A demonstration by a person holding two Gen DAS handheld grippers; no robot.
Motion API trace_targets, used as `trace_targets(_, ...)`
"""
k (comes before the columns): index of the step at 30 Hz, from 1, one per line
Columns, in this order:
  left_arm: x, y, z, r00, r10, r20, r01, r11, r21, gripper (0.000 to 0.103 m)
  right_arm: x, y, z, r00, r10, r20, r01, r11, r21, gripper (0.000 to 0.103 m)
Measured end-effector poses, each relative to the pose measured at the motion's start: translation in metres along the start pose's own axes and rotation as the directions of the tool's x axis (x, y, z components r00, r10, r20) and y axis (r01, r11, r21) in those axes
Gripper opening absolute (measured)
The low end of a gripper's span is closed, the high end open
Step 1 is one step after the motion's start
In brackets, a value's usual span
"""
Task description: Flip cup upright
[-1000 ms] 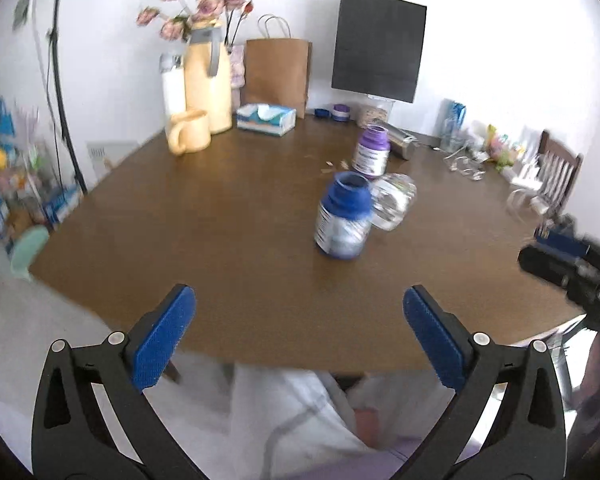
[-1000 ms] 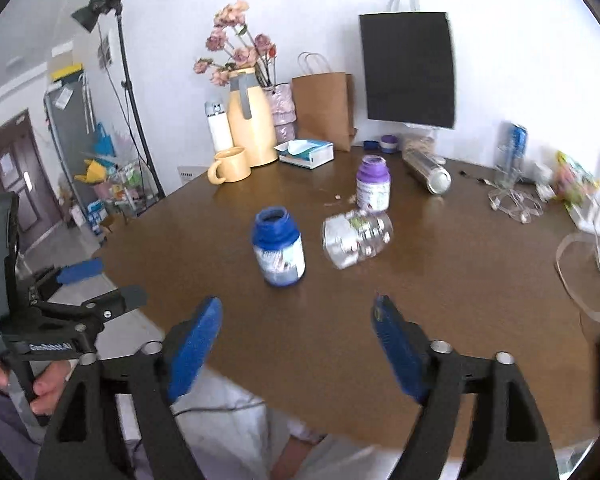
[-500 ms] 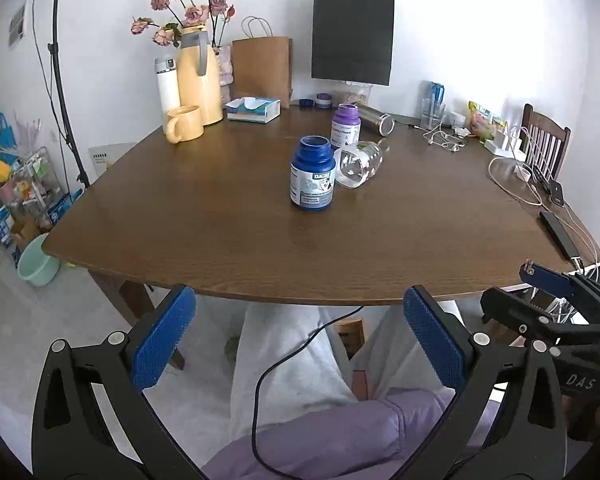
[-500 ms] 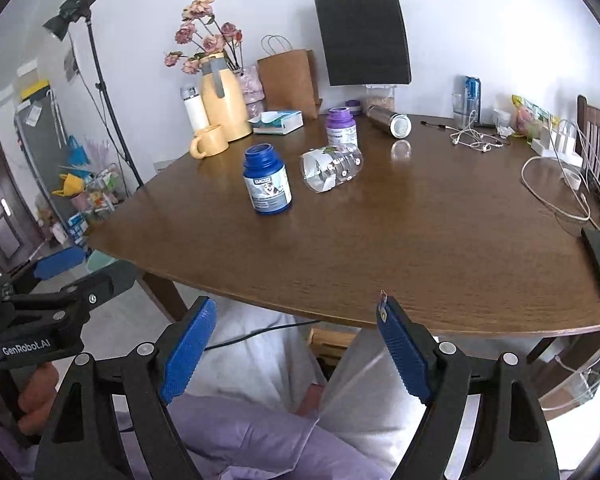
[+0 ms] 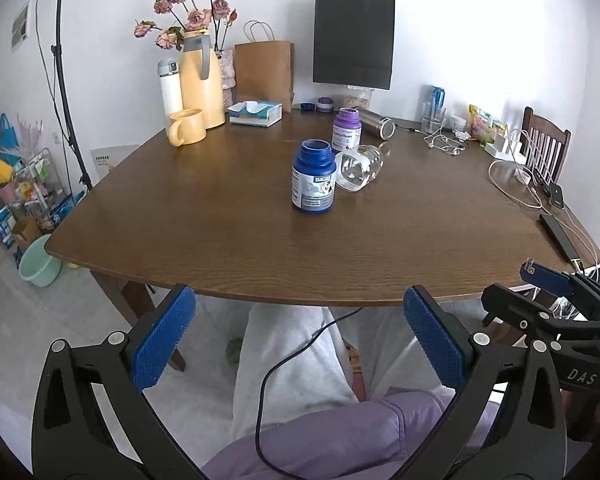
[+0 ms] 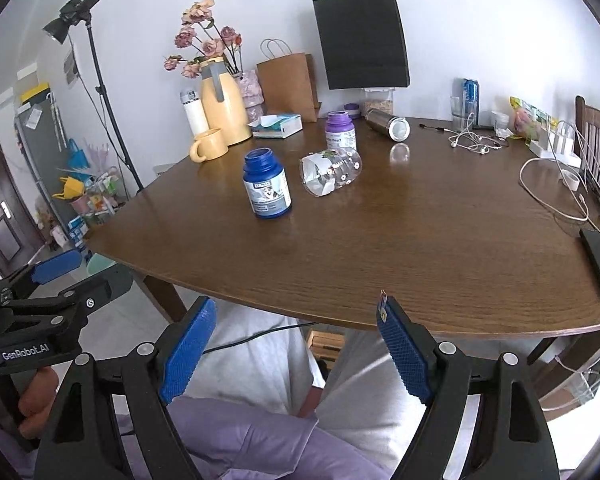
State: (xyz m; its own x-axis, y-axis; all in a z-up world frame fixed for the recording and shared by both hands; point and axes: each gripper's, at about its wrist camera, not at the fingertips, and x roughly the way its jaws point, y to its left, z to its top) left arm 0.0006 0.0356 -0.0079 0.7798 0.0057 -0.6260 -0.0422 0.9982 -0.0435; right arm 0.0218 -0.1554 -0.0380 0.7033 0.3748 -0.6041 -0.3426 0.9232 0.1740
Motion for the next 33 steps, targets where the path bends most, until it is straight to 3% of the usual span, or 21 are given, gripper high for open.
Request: trace_targets(33, -0.010, -0.005, 0.003, 0.999, 0.021, 0.045, -0.021, 1.000, 0.010, 0.103, -0.007, 0.001, 0.005, 0.999, -0.015, 0.040, 0.015, 1.000, 0.003, 0.086)
